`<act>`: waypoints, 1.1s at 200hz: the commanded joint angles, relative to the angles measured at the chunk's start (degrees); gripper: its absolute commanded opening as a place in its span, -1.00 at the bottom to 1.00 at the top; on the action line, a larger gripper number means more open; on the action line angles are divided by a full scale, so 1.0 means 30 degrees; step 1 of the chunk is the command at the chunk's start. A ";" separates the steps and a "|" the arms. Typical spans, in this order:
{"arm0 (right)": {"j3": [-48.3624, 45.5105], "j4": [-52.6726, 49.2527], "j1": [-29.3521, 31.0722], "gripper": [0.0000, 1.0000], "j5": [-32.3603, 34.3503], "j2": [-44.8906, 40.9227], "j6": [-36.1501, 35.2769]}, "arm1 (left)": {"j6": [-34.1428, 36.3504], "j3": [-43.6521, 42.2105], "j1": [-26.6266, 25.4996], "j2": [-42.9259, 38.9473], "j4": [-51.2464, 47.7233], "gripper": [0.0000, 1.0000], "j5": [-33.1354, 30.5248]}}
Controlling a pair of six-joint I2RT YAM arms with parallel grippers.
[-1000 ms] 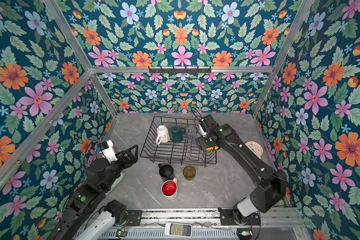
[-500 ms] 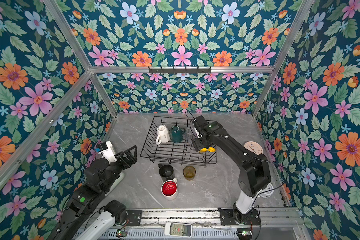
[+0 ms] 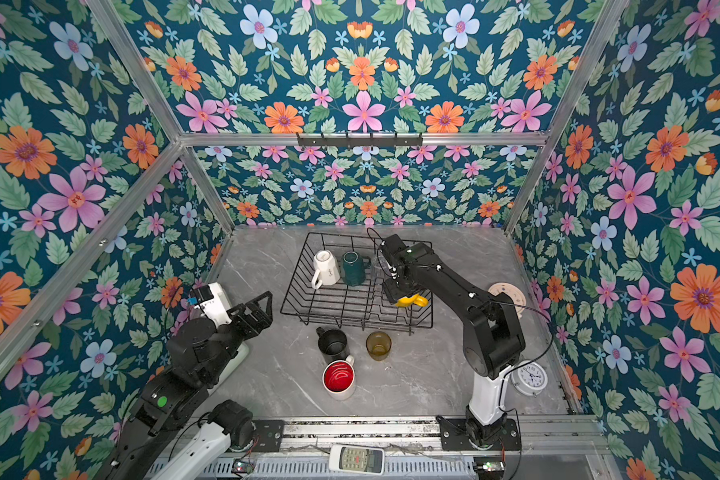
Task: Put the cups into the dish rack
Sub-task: 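Lower the inverted yellow mug into the rack beside the lavender cup with the right gripper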
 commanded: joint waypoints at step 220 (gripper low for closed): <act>-0.0279 -0.0203 0.0024 0.32 -0.0084 0.1020 0.0406 | 0.0046 0.0349 0.0002 -0.0002 -0.0513 0.99 -0.0197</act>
